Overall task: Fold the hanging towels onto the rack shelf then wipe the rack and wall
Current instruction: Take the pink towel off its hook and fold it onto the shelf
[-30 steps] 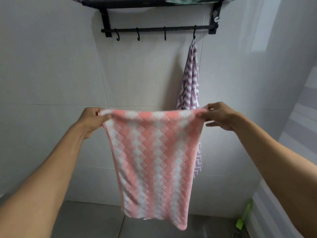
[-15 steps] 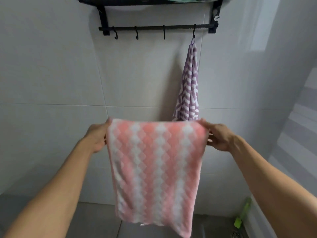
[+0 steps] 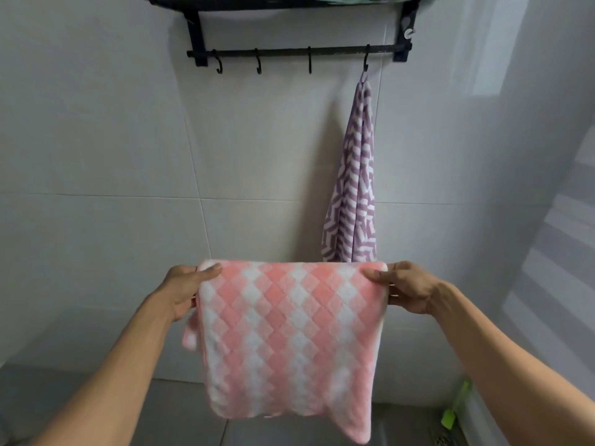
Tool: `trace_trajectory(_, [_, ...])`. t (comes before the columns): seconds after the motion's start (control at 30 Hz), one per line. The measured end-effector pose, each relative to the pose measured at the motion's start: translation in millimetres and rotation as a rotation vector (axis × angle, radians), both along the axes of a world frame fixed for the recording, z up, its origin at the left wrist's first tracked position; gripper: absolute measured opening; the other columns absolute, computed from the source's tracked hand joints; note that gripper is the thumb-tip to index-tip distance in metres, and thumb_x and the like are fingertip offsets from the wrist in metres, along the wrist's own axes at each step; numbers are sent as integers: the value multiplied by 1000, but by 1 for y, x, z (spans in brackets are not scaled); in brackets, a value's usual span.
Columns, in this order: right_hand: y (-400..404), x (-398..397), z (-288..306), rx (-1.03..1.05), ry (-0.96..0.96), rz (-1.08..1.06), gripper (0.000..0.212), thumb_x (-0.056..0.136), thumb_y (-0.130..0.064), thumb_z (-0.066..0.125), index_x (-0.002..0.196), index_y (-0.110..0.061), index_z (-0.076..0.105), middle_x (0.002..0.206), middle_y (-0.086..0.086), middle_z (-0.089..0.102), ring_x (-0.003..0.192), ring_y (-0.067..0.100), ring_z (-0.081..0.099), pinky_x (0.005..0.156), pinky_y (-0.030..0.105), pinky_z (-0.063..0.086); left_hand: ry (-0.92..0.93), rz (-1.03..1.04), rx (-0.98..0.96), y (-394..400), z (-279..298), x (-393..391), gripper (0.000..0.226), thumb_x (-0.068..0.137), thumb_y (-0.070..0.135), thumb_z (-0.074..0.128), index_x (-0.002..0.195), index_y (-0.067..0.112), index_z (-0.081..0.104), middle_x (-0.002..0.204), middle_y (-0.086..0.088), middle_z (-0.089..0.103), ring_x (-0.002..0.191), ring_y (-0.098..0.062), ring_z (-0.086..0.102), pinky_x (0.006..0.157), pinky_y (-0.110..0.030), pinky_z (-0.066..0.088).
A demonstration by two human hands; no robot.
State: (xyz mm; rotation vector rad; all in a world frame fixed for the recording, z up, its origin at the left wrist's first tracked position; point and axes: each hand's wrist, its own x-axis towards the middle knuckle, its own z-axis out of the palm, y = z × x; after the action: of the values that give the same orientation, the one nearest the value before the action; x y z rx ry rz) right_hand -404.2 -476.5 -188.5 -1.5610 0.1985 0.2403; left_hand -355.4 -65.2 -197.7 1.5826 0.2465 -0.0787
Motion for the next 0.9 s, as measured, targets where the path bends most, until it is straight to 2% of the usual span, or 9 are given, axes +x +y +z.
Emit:
trace_trajectory(0.13, [3, 8, 8, 100, -25, -40, 46, 77, -24, 77, 115, 0, 72, 113, 12, 74, 95, 24, 68, 77, 33, 58, -85, -63, -182, 10, 10, 7, 32, 84, 16, 75, 109, -3, 69, 100, -17, 77, 79, -25, 75, 74, -39, 63])
trace_trajectory(0.2, [0, 9, 11, 17, -18, 54, 41, 74, -13, 80, 109, 6, 73, 110, 19, 74, 89, 25, 72, 76, 33, 61, -62, -160, -49, 7, 5, 2, 33, 81, 13, 76, 111, -2, 70, 110, -21, 74, 83, -26, 75, 77, -39, 63])
trace_trajectory(0.33, [-6, 13, 14, 59, -74, -30, 53, 66, -21, 85, 112, 4, 73, 113, 19, 73, 90, 25, 71, 71, 32, 60, -66, -5, -111, 7, 0, 4, 28, 84, 12, 76, 104, -7, 70, 103, -23, 74, 75, -25, 75, 65, -33, 62])
trace_trajectory(0.4, [-8, 12, 18, 105, -56, -35, 47, 76, -26, 79, 116, 0, 73, 115, 13, 73, 100, 25, 68, 80, 34, 56, -71, -77, -192, 8, 9, 6, 38, 83, 18, 76, 110, -6, 69, 107, -21, 74, 86, -28, 74, 73, -37, 63])
trace_trajectory(0.5, [-10, 9, 16, 12, -30, 1, 58, 64, -27, 86, 111, 5, 73, 114, 17, 75, 96, 26, 71, 76, 33, 59, -55, -31, -90, 2, 13, 8, 36, 80, 16, 80, 106, -7, 70, 103, -22, 75, 80, -28, 74, 83, -43, 61])
trace_trajectory(0.6, [-6, 8, 12, 78, -44, -62, 49, 67, -25, 82, 109, -1, 75, 114, 15, 74, 91, 24, 69, 77, 32, 60, -87, 31, -191, 0, 15, 11, 29, 86, 14, 76, 104, -8, 69, 102, -22, 75, 83, -29, 73, 81, -43, 62])
trace_trajectory(0.7, [-5, 8, 17, 36, -36, -50, 61, 61, -26, 89, 112, 3, 72, 112, 16, 74, 94, 27, 70, 75, 34, 59, -56, -46, -127, -1, 15, 9, 34, 86, 14, 76, 112, -7, 68, 108, -21, 74, 89, -29, 73, 80, -39, 61])
trace_trajectory(0.83, [-6, 13, 29, 51, -49, -117, 32, 81, -17, 80, 107, 0, 73, 116, 18, 73, 95, 29, 70, 78, 36, 58, -51, 141, -110, -7, 21, 12, 46, 75, 12, 85, 112, -8, 67, 105, -21, 74, 85, -27, 72, 88, -40, 56])
trace_trajectory(0.9, [-2, 16, 35, 24, -50, -138, 33, 82, -14, 80, 110, 3, 72, 116, 19, 73, 97, 31, 70, 80, 38, 58, -85, 211, -123, -8, 35, 16, 63, 73, 10, 88, 126, -7, 58, 112, -20, 70, 90, -28, 71, 91, -42, 56])
